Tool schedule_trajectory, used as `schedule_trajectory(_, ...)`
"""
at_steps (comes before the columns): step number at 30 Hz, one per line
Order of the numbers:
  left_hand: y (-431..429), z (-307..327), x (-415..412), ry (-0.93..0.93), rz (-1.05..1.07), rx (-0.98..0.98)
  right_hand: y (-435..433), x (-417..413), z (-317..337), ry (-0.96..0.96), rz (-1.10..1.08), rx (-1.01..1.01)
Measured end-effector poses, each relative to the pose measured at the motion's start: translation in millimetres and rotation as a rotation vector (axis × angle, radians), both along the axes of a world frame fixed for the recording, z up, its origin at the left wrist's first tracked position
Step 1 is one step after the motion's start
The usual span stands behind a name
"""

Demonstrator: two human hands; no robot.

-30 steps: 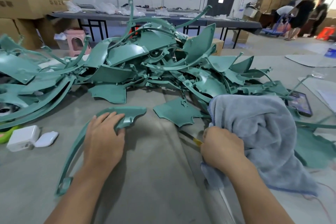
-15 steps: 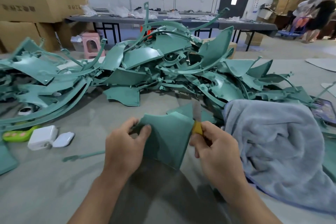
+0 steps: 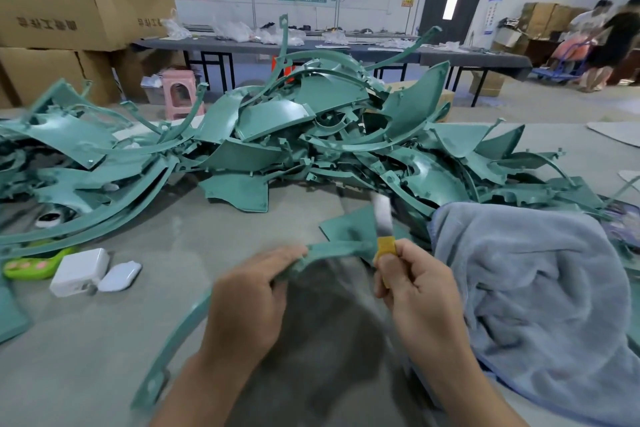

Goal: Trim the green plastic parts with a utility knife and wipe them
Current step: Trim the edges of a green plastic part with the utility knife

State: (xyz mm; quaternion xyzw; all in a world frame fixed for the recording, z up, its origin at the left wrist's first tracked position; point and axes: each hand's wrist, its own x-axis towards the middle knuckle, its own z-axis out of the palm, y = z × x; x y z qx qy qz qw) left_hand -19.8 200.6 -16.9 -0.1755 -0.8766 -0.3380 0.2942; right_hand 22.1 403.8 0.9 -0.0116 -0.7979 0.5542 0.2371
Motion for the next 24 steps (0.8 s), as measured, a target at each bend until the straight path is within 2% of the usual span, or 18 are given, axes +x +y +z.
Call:
schedule_trajectory(4,12.1,-2.8,-1.2,-0.094,-0.018,-0.100,-0.9,-2.0,-6.5,-0.057,-0.021,0.202)
schedule_trajectory(8,10.7,-2.1,-2.7,-0.111,0.006,-0.090,12.5,-2.2,-1.2,-0.059,-0.119,0.205)
schedule_trajectory(11,10.2,-2.0,-3.8,-0.103,0.040,-0.081,23.9,-3.1,0.8,-0.101,-0.080,0.208)
schedule_trajectory(14,11.1,-1.2,-5.3,-0.092,0.054,-0.055,28.4,-6.2,-3.1,-0.203,-0.065,0.325)
schedule_trajectory(16,10.7,-1.3,-7.1,-0.086,0.059,-0.039,32.3,-11.0,-2.9,-0.253,-0.164,0.419)
schedule_trajectory(18,10.6,-0.7,-8.9,-0.084,0.080,-0.018,36.2,-14.2,-0.5,-0.210,-0.216,0.364)
schedule_trajectory(21,11.2,0.1,-9.0,-0.099,0.098,0.016,30.8,-10.3,1.1,-0.119,-0.001,0.162)
schedule_trajectory(23,11.1,-0.2,-8.3,-0.093,0.105,-0.001,27.5,-10.1,-2.7,-0.171,0.052,0.252)
schedule_trajectory(24,11.1,-0.3,-7.8,-0.090,0.106,-0.013,29.8,-12.5,-5.7,-0.203,0.006,0.302)
